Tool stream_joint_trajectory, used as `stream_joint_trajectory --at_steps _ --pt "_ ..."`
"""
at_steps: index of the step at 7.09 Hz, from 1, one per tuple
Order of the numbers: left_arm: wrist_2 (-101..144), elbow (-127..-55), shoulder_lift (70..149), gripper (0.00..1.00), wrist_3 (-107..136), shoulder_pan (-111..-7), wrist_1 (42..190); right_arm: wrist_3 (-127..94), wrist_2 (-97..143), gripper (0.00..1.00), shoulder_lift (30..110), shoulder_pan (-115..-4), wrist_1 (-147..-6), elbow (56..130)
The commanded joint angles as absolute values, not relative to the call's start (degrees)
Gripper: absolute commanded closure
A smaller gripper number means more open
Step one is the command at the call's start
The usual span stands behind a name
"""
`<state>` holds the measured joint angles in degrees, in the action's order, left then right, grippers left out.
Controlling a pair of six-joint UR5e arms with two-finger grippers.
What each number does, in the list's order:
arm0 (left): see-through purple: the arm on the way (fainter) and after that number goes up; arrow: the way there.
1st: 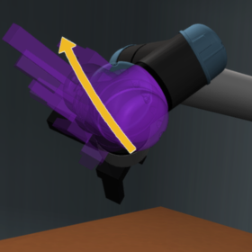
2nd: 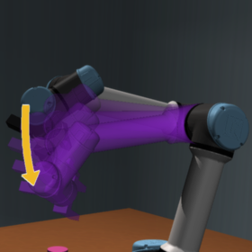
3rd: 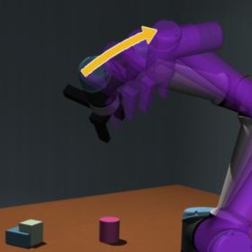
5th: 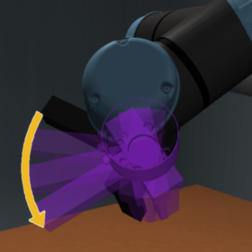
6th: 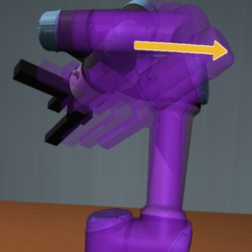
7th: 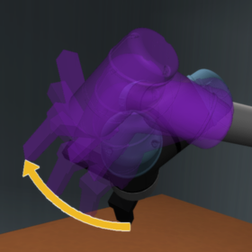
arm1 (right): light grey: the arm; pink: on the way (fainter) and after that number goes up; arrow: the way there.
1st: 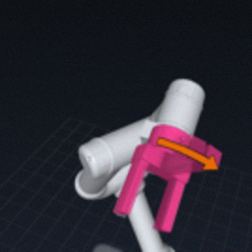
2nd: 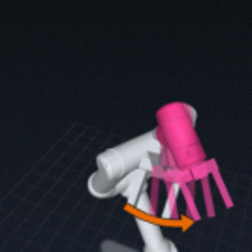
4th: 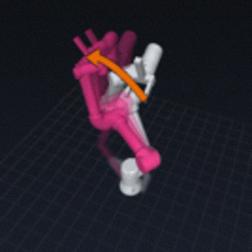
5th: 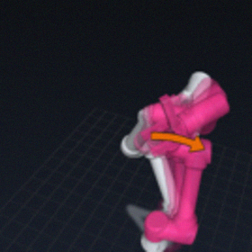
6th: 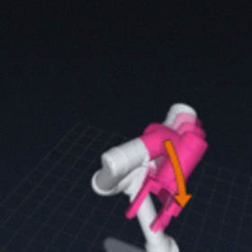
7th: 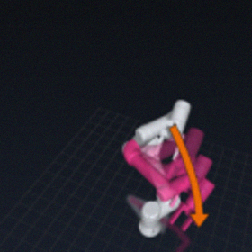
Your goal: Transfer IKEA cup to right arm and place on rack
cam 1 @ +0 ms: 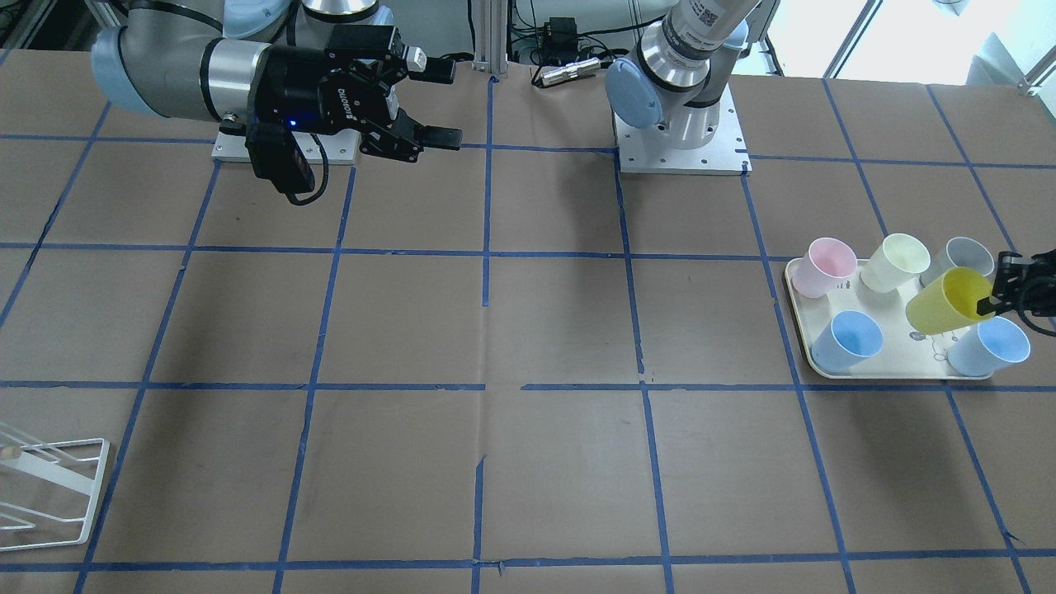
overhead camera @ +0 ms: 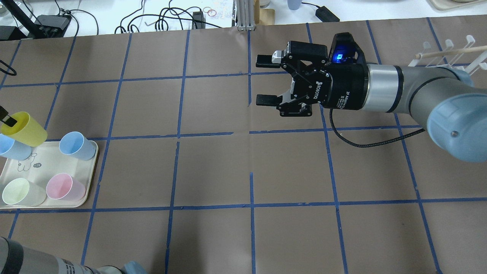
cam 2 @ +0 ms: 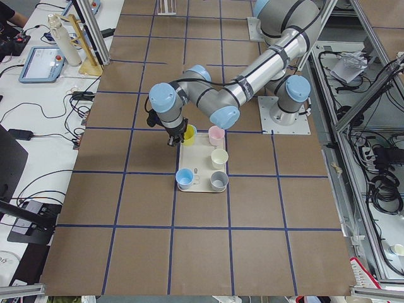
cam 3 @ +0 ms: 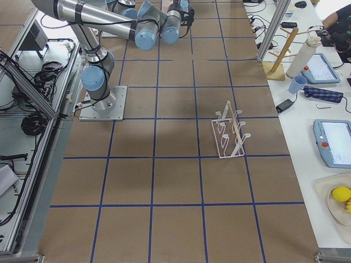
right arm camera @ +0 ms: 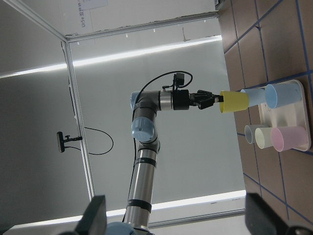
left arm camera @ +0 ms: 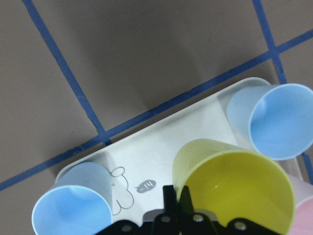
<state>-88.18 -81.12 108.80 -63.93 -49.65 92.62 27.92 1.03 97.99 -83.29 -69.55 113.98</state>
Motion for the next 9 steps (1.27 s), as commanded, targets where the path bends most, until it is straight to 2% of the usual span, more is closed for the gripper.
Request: stream_joint_trajectory --at_steps 1,5,7,9 --pt "-77.8 -73.5 107.3 1.0 -60.1 -52.2 111.2 27.6 4.2 0.0 97.9 -83.4 -68.2 113.9" --pt "-57.1 -73.9 103.8 1.0 -47.8 -65.7 126.3 27.4 3.6 0.0 97.6 -83.5 -68.0 113.9" --pt "-47.4 -76.1 101.4 1.0 -42.9 -74.0 128.1 26.9 3.6 0.0 97.6 -83.5 -64.9 113.6" --pt "-39.8 -80.0 98.4 1.0 -42.5 -77.6 128.8 26.9 3.5 0.0 97.6 -83.2 -64.9 113.5"
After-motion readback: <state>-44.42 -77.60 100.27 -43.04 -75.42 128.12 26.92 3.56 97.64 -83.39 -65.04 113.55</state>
